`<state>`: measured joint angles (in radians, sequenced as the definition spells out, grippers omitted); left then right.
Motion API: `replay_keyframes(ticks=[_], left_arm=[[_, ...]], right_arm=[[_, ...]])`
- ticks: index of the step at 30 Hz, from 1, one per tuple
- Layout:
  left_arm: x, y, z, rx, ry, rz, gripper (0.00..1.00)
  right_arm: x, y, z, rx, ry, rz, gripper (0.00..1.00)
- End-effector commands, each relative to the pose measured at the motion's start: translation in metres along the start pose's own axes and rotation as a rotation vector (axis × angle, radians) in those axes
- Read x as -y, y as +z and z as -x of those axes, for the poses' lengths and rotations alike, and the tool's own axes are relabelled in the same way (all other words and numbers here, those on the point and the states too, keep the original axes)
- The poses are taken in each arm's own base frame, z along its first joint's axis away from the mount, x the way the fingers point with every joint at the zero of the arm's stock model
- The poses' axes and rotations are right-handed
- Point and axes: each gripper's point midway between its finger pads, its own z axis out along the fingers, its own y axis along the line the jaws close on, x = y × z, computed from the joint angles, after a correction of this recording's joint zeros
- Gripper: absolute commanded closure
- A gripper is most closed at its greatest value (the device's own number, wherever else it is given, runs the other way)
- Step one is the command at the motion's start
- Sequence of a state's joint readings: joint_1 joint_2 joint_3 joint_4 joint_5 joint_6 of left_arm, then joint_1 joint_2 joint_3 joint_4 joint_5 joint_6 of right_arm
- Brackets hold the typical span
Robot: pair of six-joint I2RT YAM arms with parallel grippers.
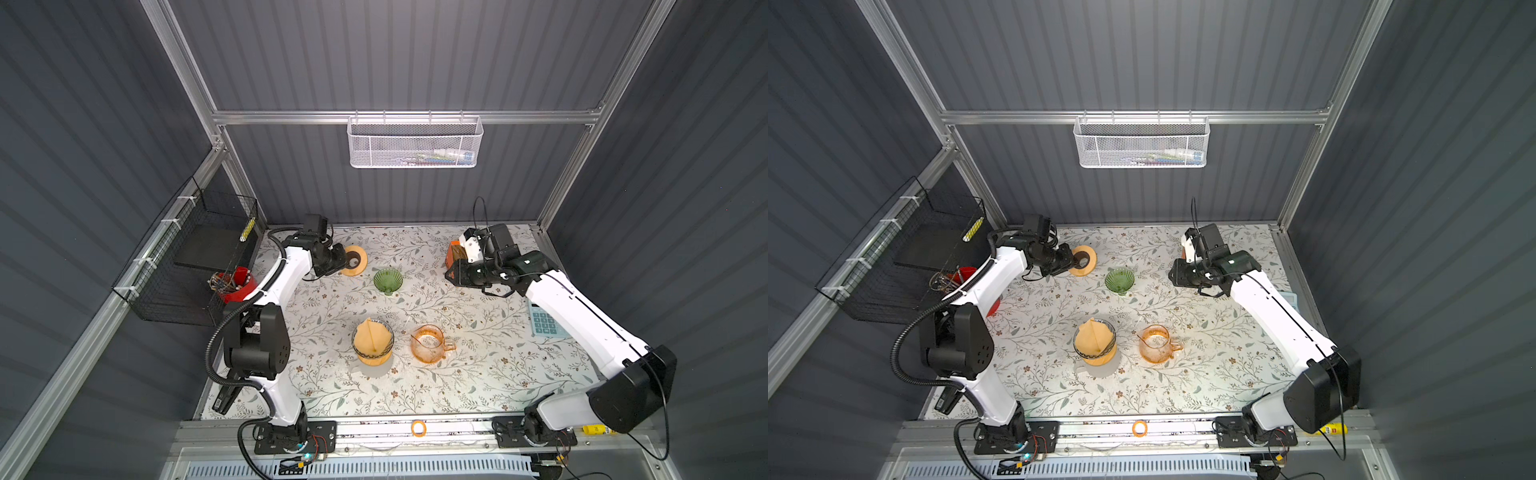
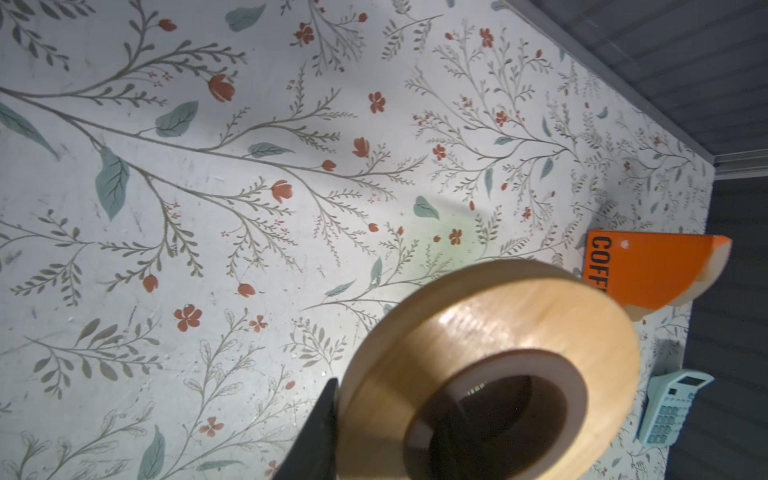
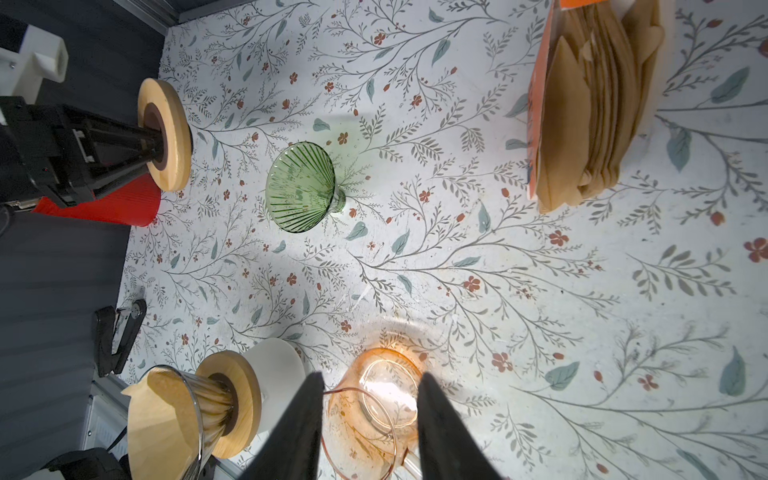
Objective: Place the coffee filter in the dripper
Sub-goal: 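Lift the wooden ring with the left gripper and carry it over the pink pitcher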
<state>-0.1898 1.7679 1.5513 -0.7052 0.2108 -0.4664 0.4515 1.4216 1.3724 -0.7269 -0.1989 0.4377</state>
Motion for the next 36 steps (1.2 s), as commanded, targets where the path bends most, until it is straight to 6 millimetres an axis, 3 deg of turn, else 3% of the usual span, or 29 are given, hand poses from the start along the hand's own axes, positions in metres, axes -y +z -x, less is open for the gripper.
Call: replay_keyframes(ticks=[1,9,16,28,32,36], left_arm=[[0.030,-0.033,-0.001,0.023,0.075,-0.053,0.78],[0.083,-0.069,-0.024,0.027,0.218,-0.130,0.77],[0.123,-0.082,-0.059,-0.040,0.327,-0.182,0.76],[0.185,-0.064,-0.141,-0.201,0.524,-0.201,0.75],[0.193,-0.055,-0.172,-0.275,0.580,-0.177,0.75],[0.188,-0.044,-0.190,-0.315,0.629,-0.115,0.76]], right_arm=[[0.002,-0.009,-0.001,0.019,-0.003,-0.004,0.60],[0.000,-0.034,-0.007,0.053,0.001,0.009,0.60],[0.012,-0.056,-0.013,0.079,0.026,-0.015,0.58],[0.035,-0.076,-0.018,0.102,0.098,-0.023,0.58],[0.038,-0.077,-0.021,0.101,0.112,-0.017,0.58],[0.040,-0.078,-0.023,0.100,0.117,-0.015,0.58]])
